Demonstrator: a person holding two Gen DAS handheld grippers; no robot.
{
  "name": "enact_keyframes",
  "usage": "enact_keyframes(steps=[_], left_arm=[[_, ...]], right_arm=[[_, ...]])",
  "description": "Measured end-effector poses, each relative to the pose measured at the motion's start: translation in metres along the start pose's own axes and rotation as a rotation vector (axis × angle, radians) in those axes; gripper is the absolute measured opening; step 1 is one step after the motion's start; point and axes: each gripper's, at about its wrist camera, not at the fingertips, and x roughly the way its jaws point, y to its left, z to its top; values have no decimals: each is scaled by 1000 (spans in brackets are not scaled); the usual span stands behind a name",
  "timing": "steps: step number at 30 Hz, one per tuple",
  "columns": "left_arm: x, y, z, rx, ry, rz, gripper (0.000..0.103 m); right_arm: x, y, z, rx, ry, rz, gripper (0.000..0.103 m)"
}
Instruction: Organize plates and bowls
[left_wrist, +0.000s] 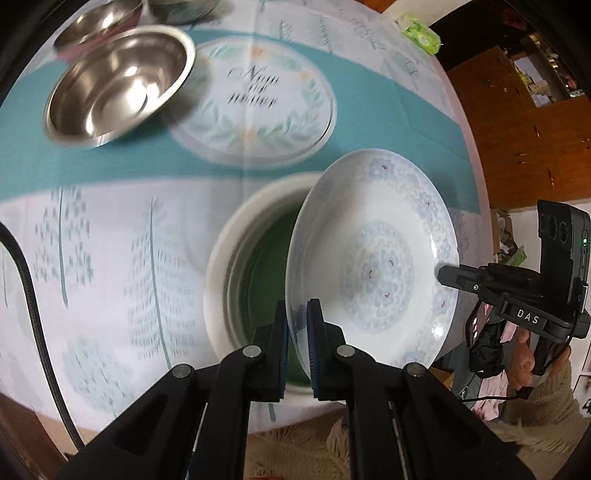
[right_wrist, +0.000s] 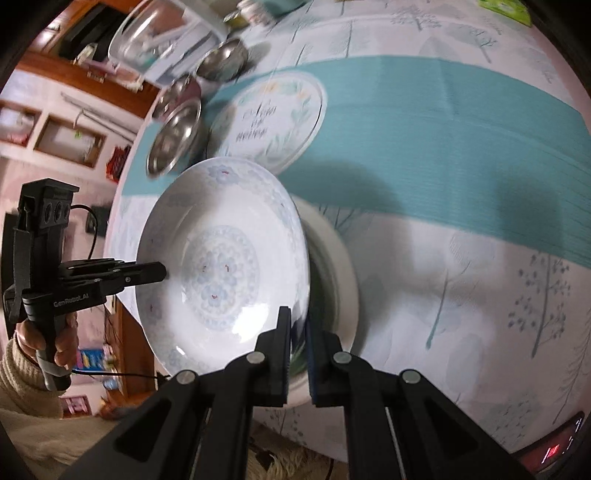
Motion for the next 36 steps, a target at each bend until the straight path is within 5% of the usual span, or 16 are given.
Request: enact_keyframes(steps=[9,36], left_arm=[[29,7,-28,-20,25,24,8],[68,-14,10,19,40,104,10]], right_arm=[[26,0,-22,4,42,-20,7],[40,0,-19,5,9,-97,7]])
